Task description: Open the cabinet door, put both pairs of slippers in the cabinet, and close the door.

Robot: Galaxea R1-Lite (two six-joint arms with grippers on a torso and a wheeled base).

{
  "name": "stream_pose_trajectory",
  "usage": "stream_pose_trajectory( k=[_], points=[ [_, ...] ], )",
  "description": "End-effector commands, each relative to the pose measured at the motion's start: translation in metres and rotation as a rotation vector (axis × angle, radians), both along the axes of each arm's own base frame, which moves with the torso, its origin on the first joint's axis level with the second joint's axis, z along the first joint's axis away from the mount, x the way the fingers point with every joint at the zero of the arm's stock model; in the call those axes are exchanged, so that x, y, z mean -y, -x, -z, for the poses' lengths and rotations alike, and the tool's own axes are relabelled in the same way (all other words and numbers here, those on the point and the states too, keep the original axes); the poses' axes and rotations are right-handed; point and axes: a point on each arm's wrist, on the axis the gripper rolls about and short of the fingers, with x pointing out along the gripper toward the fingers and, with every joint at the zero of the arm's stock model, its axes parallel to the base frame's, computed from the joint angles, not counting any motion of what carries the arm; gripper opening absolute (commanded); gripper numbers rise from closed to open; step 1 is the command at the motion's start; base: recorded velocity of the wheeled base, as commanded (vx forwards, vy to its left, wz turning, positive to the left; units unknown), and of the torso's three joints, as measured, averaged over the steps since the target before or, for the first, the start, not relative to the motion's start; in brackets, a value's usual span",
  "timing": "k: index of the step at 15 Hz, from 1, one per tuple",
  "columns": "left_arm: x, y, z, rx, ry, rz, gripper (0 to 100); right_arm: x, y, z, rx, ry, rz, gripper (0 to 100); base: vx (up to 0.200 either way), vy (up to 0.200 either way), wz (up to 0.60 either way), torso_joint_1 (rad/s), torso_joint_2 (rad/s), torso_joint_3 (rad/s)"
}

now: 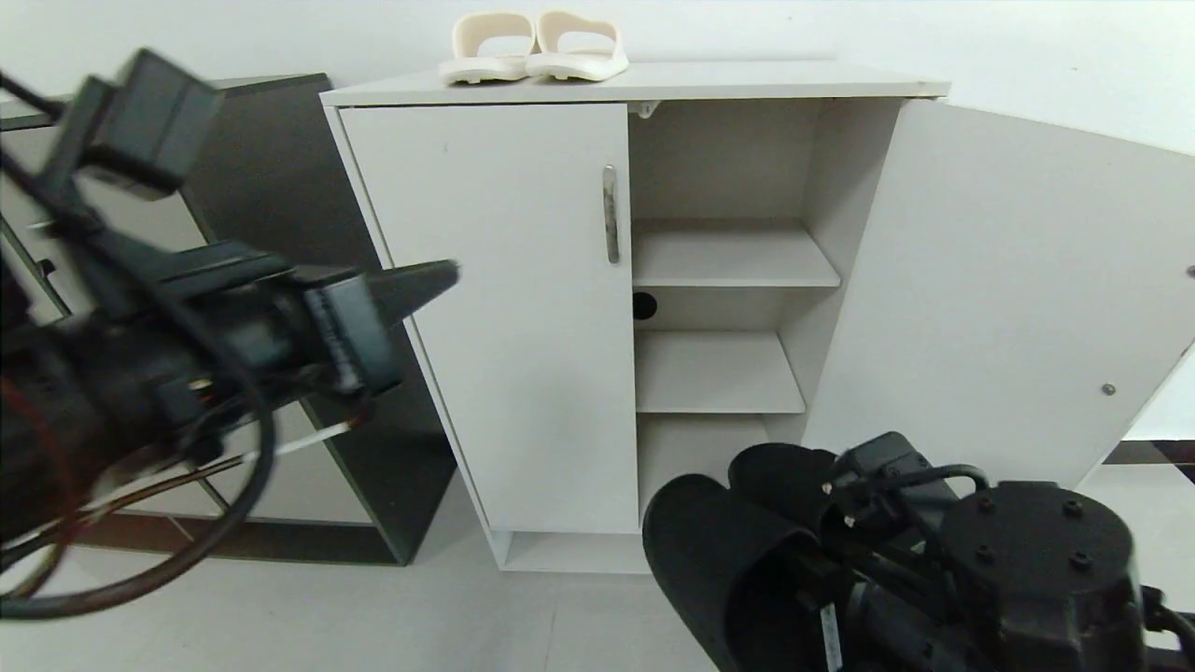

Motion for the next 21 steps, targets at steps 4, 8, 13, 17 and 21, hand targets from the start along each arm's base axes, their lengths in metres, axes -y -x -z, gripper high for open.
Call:
stream_pose_trajectory(
  k=[4, 8, 13, 17, 21],
  points=[
    [-0.109, 0.122, 0.094, -0.036, -0.090, -0.713, 0, -0.008, -0.046, 0.006, 0.049, 0.053, 0.270, 0, 0.000, 0.000, 0.00, 0.000, 0.00, 0.000],
    [-0.112, 0.159, 0.175, -0.018, -0.082, -0.747, 0, -0.003, -0.047, 0.009, 0.042, 0.066, 0.283, 0, 0.000, 0.000, 0.00, 0.000, 0.00, 0.000],
    [-0.111, 0.179, 0.206, 0.027, -0.086, -0.729, 0, -0.004, -0.046, 0.014, 0.029, 0.088, 0.269, 0, 0.000, 0.000, 0.00, 0.000, 0.00, 0.000],
    [-0.104, 0.178, 0.210, 0.016, -0.165, -0.429, 0, -0.005, -0.044, 0.015, 0.036, 0.075, 0.263, 0, 0.000, 0.000, 0.00, 0.000, 0.00, 0.000],
    [-0.104, 0.178, 0.210, 0.014, -0.140, -0.436, 0, -0.013, -0.042, 0.014, 0.050, 0.052, 0.241, 0, 0.000, 0.000, 0.00, 0.000, 0.00, 0.000]
  ],
)
